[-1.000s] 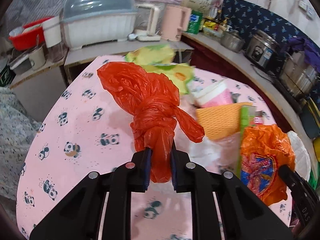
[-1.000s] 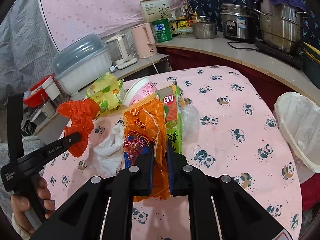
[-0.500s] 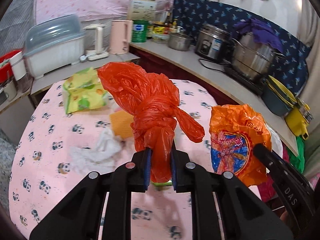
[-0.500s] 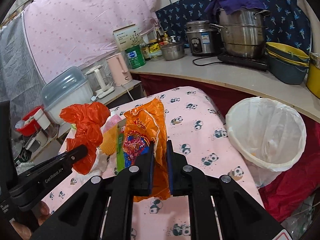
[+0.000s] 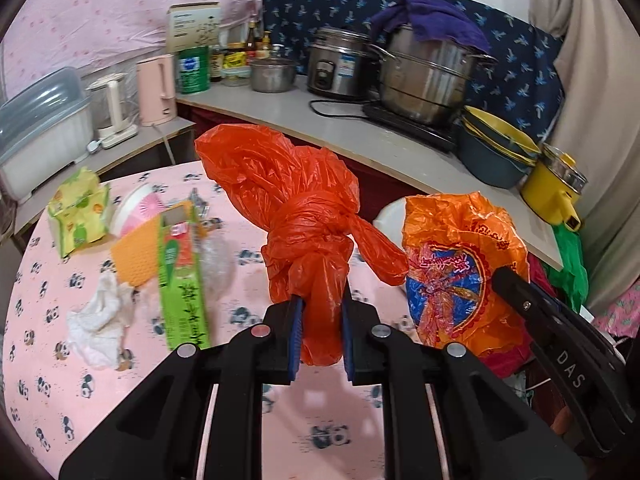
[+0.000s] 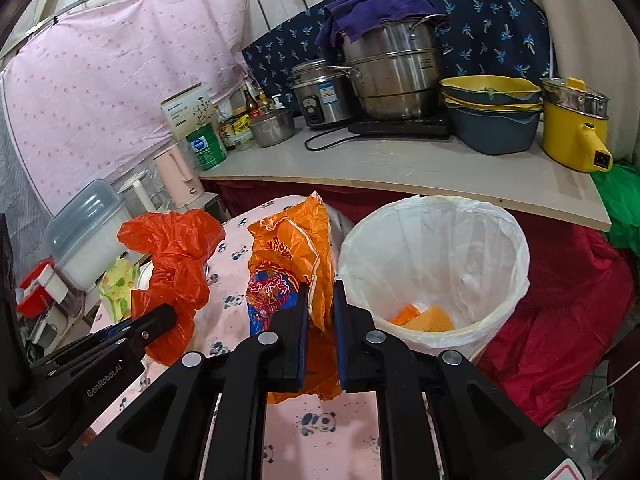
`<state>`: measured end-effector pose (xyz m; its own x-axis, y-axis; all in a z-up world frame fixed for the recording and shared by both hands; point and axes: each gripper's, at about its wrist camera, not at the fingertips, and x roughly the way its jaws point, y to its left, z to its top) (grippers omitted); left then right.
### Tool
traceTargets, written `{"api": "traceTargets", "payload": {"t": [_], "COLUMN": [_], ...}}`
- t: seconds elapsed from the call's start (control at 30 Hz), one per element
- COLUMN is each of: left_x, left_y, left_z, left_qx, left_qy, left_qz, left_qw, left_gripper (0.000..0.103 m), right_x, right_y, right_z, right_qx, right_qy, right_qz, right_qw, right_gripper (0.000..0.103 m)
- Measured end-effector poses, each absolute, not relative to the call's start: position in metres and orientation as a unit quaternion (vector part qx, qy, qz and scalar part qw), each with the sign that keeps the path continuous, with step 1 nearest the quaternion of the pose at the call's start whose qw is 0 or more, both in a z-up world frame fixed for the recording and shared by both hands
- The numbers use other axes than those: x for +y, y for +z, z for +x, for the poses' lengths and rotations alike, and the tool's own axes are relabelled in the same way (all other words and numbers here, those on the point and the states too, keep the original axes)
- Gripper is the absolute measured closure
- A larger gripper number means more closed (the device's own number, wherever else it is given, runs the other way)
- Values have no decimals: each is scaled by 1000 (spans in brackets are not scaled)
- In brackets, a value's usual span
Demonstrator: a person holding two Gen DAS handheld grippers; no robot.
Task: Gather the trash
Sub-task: 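Carry both bags over the bin and open both tools to drop them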
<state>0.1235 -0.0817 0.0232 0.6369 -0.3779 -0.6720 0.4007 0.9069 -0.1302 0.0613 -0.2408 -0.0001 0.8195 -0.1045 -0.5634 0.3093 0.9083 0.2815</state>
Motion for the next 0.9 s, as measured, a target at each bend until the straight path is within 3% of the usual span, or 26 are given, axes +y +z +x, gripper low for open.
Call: {"api": "traceTargets", "payload": {"t": [0.9], "left_x": [-241], "left_y": [-18], "left_z": [117], "left_qx": [410], "left_qy": [-339], "left_qz": [94], "left_qw": [841], "left_gripper": [87], "right_x": [-370], "right_y": [-27], "right_z": [21], "right_qx": [268], "right_qy": [-238], "right_qz": [244], "right_qw": [901], "right_gripper": [92]}}
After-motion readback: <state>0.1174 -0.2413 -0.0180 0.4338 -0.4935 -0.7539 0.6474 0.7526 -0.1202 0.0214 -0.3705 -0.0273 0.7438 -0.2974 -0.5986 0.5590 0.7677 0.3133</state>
